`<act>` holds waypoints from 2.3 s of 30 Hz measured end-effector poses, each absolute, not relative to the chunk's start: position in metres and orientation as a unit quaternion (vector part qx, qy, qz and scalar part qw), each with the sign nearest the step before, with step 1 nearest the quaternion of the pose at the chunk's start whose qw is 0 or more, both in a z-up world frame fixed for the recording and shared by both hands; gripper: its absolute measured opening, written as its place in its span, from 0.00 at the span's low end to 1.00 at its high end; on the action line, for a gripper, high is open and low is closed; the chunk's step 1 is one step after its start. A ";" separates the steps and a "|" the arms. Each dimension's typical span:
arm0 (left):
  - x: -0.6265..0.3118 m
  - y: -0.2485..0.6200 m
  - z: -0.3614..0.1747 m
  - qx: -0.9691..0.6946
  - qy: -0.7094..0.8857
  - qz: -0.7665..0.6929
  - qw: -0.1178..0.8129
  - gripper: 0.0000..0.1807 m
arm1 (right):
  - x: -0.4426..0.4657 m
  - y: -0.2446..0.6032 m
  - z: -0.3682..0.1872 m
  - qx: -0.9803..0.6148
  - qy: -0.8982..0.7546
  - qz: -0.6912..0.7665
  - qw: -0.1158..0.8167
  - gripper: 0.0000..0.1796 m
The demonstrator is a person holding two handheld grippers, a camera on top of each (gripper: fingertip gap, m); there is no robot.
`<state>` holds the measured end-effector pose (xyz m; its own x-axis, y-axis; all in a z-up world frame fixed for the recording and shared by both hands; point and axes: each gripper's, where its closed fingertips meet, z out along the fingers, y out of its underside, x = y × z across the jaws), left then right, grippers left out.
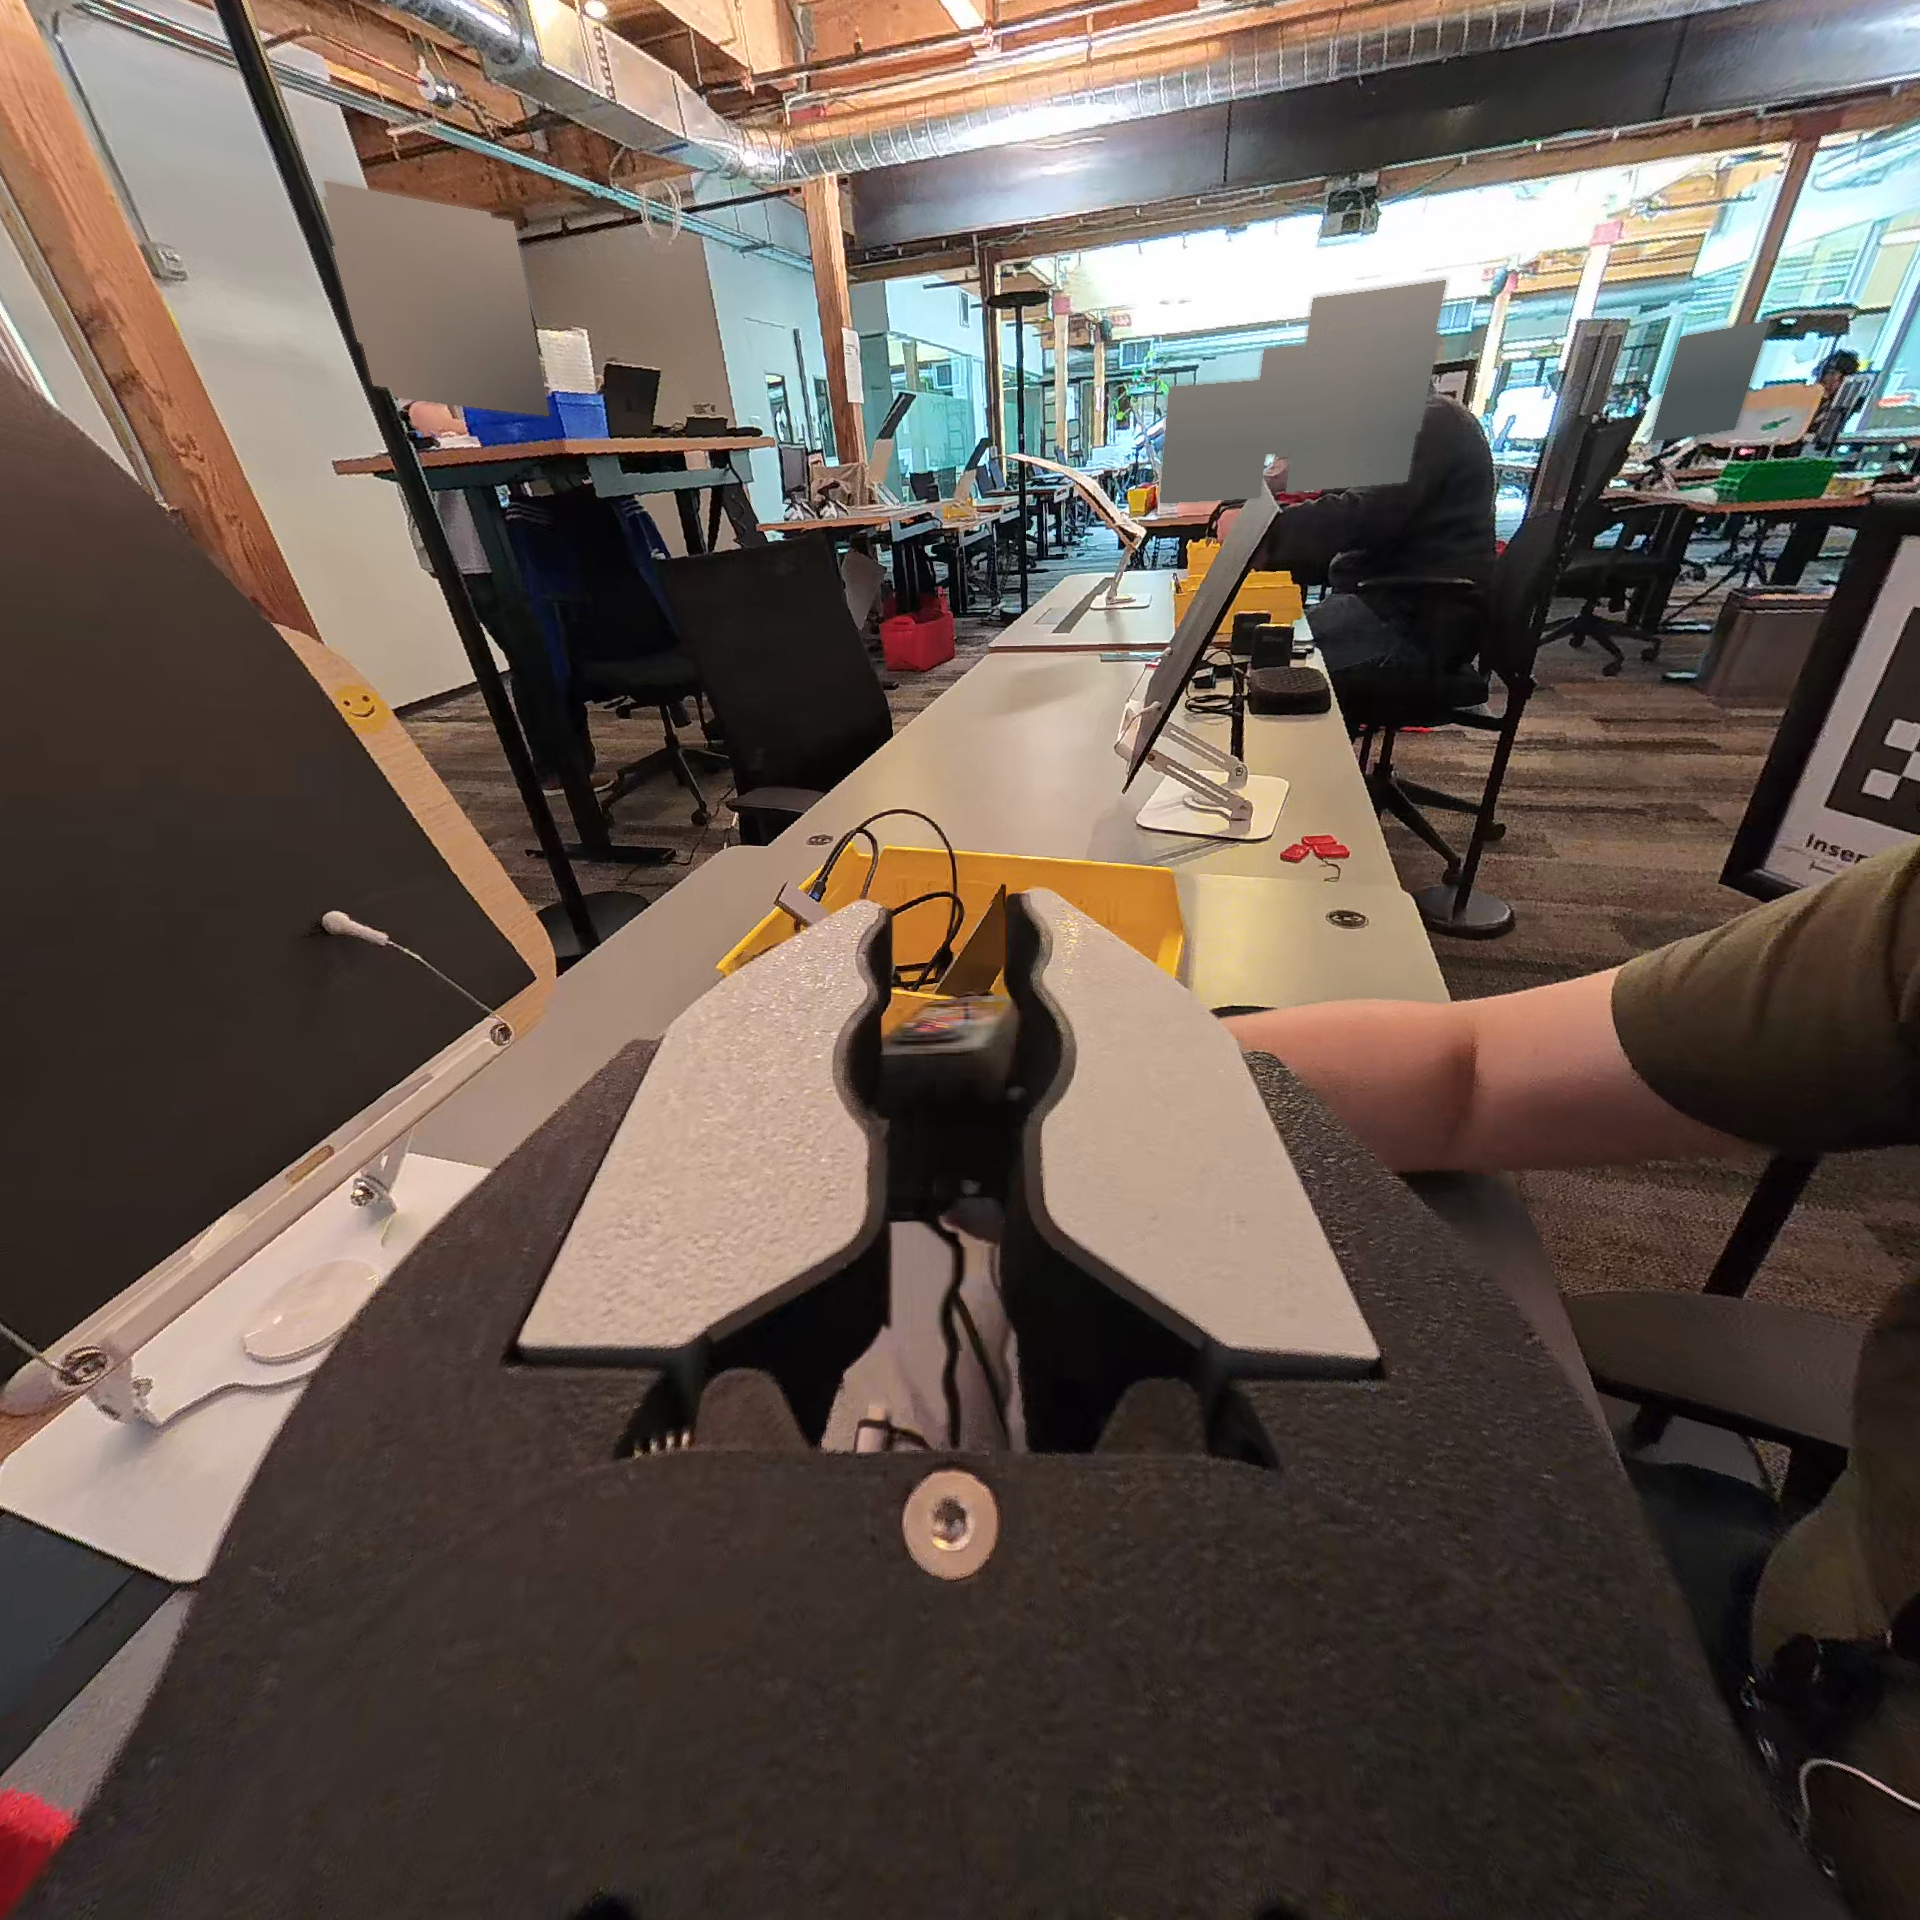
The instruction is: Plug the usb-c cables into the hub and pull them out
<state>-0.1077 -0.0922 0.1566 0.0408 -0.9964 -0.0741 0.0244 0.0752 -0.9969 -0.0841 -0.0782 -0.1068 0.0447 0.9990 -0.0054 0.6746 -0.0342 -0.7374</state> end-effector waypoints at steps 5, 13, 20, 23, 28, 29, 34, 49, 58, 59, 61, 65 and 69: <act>-0.113 -0.095 0.160 -0.476 0.499 -0.488 0.536 0.11 | -0.068 -0.092 -0.137 -0.648 -0.695 0.214 0.227 0.13; -0.111 -0.090 0.154 -0.490 0.500 -0.478 0.531 0.11 | -0.058 -0.079 -0.155 -0.688 -0.679 0.165 0.196 0.05; -0.104 -0.078 0.116 -0.548 0.535 -0.438 0.471 0.11 | -0.058 -0.074 -0.066 -0.670 -0.625 0.239 0.322 0.04; -0.093 -0.073 0.090 -0.564 0.575 -0.395 0.442 0.12 | -0.043 -0.071 -0.031 -0.663 -0.590 0.269 0.374 0.04; -0.059 -0.076 0.040 -0.571 0.659 -0.319 0.370 0.17 | -0.022 -0.067 -0.002 -0.657 -0.565 0.269 0.421 0.04; -0.052 -0.076 0.031 -0.575 0.671 -0.307 0.354 0.17 | -0.020 -0.068 0.000 -0.655 -0.565 0.267 0.425 0.04; -0.022 -0.065 0.006 -0.578 0.693 -0.251 0.349 0.19 | -0.016 -0.069 0.002 -0.654 -0.570 0.257 0.426 0.04; -0.010 -0.052 0.011 -0.561 0.687 -0.244 0.391 0.07 | 0.000 -0.046 0.018 -0.659 -0.529 0.204 0.494 0.10; -0.047 -0.029 0.079 -0.589 0.534 -0.381 0.472 0.07 | -0.098 -0.089 0.012 -0.575 -0.505 0.462 0.448 0.10; -0.050 -0.034 0.086 -0.580 0.526 -0.407 0.471 0.07 | -0.105 -0.075 0.004 -0.591 -0.469 0.466 0.463 0.10; -0.055 -0.043 0.097 -0.560 0.522 -0.442 0.468 0.07 | -0.104 -0.054 0.008 -0.588 -0.394 0.486 0.514 0.10; -0.055 -0.056 0.098 -0.546 0.542 -0.450 0.453 0.07 | -0.077 -0.045 0.042 -0.543 -0.349 0.459 0.611 0.16; -0.051 -0.064 0.093 -0.541 0.560 -0.453 0.434 0.07 | -0.051 -0.060 0.080 -0.467 -0.345 0.458 0.673 0.17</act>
